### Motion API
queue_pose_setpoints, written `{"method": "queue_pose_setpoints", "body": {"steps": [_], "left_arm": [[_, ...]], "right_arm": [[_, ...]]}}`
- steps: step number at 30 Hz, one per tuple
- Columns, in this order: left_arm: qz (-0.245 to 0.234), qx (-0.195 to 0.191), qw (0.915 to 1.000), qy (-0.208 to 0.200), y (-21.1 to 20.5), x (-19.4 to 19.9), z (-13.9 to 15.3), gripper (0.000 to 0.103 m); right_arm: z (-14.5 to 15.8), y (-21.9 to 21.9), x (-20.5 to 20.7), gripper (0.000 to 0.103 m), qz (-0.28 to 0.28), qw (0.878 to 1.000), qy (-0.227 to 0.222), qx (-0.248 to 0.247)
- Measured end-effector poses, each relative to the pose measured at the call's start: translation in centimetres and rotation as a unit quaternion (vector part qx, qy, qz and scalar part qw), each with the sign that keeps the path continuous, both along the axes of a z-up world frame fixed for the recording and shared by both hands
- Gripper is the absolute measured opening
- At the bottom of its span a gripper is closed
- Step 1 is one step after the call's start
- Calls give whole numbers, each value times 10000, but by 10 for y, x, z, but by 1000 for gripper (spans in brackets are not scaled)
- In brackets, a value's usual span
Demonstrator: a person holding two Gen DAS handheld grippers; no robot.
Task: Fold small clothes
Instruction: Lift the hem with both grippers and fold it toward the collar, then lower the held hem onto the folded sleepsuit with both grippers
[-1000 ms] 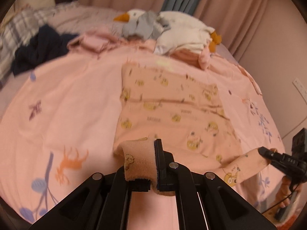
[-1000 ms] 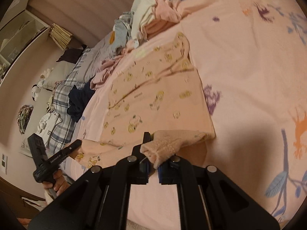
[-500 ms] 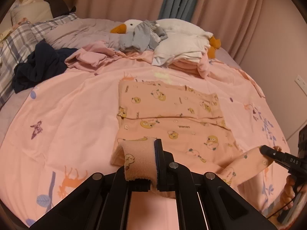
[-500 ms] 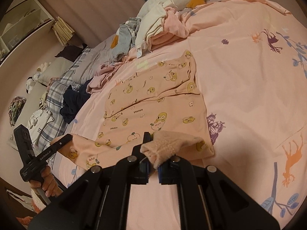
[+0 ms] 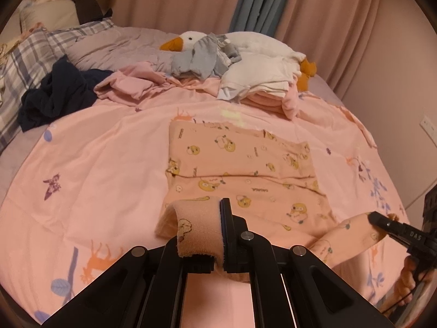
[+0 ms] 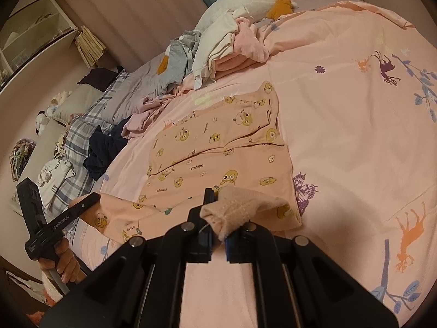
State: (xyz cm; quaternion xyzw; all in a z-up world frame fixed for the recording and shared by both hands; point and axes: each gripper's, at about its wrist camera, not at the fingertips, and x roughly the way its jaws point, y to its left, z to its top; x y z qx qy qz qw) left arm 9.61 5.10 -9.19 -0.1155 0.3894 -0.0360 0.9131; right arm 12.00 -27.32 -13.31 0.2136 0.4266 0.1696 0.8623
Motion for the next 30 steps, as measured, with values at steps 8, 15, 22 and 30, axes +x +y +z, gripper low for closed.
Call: {"method": "queue_pose_setpoints", "body": {"steps": [8,15,22,30], "left_arm": [[237,177,9995,-148,1,60,6,3],[681,483,9964,174,5,154,-25,3],[1141,182,9900,814,20,238,-67,3],[1103,1344,9784,1118,-5,263,-121,3]], "right_arm": [[19,11,53,7,-10,9995,-157,-281],[3,18,157,7,-166,9971,315,-675],[-44,20,255,7,-424,9866,1123,-1102],[-99,20,279,5,-742,9741,1614,-1399]]}}
